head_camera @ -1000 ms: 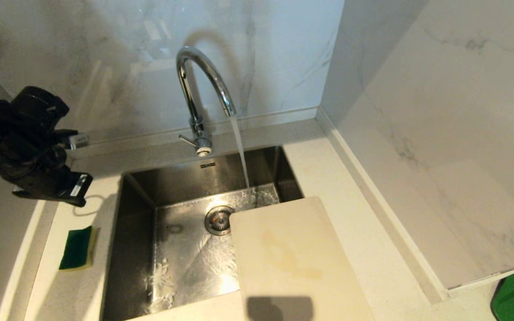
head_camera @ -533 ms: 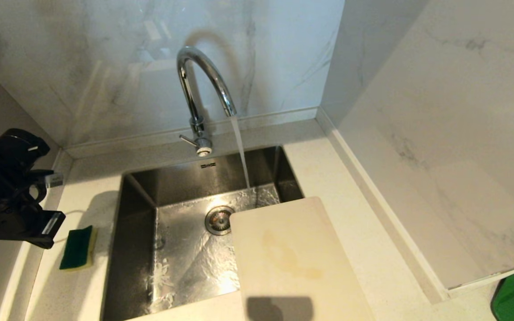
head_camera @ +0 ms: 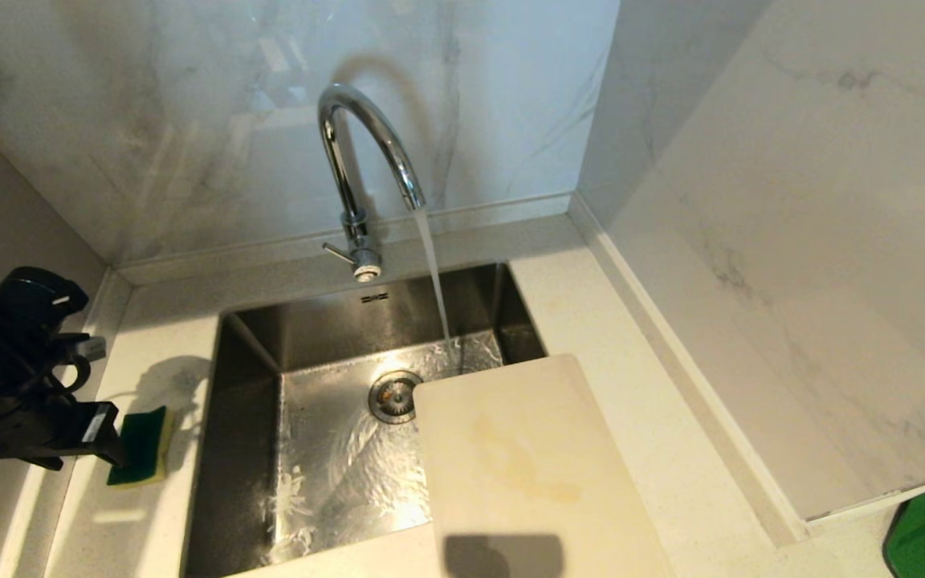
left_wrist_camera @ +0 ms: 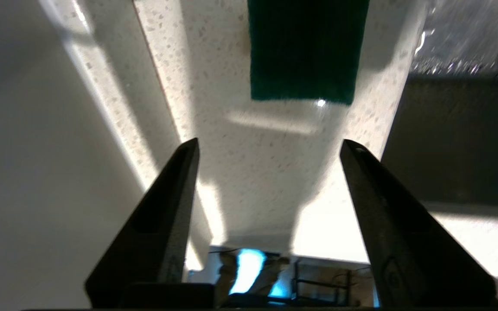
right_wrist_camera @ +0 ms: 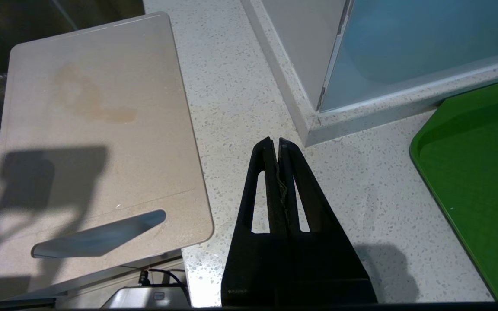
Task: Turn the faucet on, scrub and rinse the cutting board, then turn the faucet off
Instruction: Pick up the cleaning cloth
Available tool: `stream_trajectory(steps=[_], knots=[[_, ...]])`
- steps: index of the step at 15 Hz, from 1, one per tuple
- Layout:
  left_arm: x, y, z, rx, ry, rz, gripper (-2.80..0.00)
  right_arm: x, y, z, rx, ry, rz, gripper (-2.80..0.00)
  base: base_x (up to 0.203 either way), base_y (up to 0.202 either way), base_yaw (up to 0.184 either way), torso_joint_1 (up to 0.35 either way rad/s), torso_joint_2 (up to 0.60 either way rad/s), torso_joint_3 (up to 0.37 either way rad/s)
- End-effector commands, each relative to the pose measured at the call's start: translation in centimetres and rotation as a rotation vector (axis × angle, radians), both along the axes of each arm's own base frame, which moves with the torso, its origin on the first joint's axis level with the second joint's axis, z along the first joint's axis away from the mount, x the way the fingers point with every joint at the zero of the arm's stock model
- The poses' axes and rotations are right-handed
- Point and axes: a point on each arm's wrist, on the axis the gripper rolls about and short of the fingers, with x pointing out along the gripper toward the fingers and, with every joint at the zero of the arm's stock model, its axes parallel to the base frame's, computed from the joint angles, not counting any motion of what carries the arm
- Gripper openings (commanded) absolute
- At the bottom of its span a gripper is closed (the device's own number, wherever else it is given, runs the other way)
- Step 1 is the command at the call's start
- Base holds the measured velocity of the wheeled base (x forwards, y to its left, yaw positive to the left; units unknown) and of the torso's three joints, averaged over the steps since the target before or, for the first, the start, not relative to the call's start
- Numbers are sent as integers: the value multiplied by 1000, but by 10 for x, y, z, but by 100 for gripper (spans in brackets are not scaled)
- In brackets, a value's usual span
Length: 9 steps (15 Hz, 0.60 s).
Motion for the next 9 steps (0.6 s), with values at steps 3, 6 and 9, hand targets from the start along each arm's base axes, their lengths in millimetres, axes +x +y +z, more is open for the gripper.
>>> stream_trajectory(steps=[3, 6, 9], knots=[[8, 2, -18, -56, 31, 66, 0, 0, 0, 0, 0, 0, 1, -280, 0, 0, 0, 0, 0, 0], [17, 3, -26, -118, 16, 100, 0, 0, 0, 0, 2, 0, 1, -280, 0, 0, 0, 0, 0, 0], [22, 4, -34, -156, 24, 98, 0, 0, 0, 0, 1, 0, 0, -280, 0, 0, 0, 0, 0, 0]])
